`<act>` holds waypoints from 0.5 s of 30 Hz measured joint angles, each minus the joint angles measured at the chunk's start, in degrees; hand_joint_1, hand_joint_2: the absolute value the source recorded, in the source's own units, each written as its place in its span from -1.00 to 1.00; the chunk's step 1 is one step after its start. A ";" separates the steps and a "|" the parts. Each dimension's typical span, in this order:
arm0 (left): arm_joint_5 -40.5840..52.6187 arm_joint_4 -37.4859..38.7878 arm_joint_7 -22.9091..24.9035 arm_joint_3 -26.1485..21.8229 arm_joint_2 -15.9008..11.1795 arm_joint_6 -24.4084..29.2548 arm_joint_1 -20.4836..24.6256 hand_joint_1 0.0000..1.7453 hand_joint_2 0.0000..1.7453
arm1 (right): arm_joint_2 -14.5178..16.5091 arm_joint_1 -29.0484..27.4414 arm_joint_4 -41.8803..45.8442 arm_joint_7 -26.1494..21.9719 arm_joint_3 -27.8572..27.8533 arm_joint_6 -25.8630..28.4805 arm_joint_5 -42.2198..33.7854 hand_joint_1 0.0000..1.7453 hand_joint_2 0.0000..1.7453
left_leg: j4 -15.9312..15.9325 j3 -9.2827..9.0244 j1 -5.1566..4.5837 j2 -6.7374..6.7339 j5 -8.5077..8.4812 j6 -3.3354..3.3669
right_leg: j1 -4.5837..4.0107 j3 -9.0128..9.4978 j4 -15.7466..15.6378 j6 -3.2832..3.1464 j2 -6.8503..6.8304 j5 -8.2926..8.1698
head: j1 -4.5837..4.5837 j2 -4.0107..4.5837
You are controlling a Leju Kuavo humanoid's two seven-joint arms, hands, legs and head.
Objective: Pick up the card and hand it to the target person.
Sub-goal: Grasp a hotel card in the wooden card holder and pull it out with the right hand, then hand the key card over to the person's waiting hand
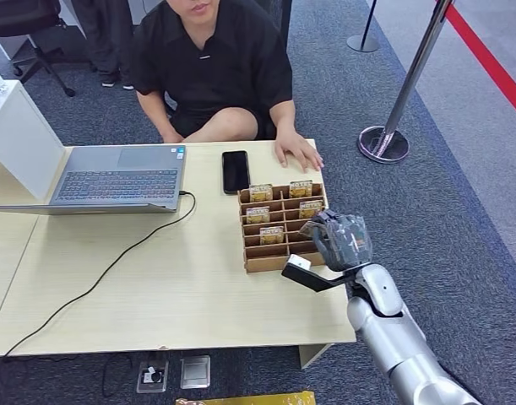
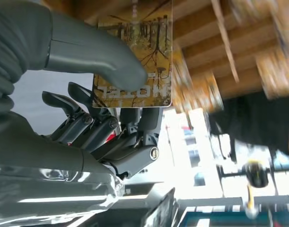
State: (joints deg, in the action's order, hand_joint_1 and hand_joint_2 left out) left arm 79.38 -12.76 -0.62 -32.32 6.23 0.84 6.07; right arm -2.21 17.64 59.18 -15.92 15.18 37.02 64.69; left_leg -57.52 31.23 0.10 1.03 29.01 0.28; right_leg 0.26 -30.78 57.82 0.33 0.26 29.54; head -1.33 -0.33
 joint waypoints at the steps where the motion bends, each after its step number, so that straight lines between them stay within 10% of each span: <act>1: -0.07 0.00 -0.01 -0.01 0.02 0.15 0.11 -1.00 1.00 | 0.38 -0.15 1.09 -1.63 -0.35 1.00 -1.29 1.00 1.00 | 0.00 0.00 0.00 0.00 0.00 0.00 | 0.00 0.00 0.00 0.00 0.00 0.00 | -0.01 0.00; 9: -0.07 0.00 -0.06 -0.16 0.28 0.60 1.33 -1.00 1.00 | 8.17 -0.45 11.39 -17.71 -7.65 2.62 -2.21 1.00 1.00 | 0.03 0.01 0.00 -0.03 -0.01 -0.03 | -0.01 -0.01 0.06 -0.01 0.04 0.00 | -0.03 0.01; 15: 0.50 0.00 -0.01 -0.13 0.53 0.87 1.59 -1.00 1.00 | 13.06 2.42 12.92 -17.66 -8.17 2.63 -0.16 1.00 1.00 | 0.03 0.00 0.00 -0.05 -0.02 -0.03 | -0.01 -0.01 0.07 -0.01 0.05 0.00 | 0.03 0.01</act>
State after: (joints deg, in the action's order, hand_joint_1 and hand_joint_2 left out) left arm 79.88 -12.76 -0.62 -32.45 6.76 1.72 7.66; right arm 10.85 20.06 72.10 -33.58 7.02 39.65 64.53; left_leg -57.49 31.23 0.10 0.98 28.99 0.25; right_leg 0.26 -30.78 57.89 0.32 0.31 29.54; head -1.30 -0.32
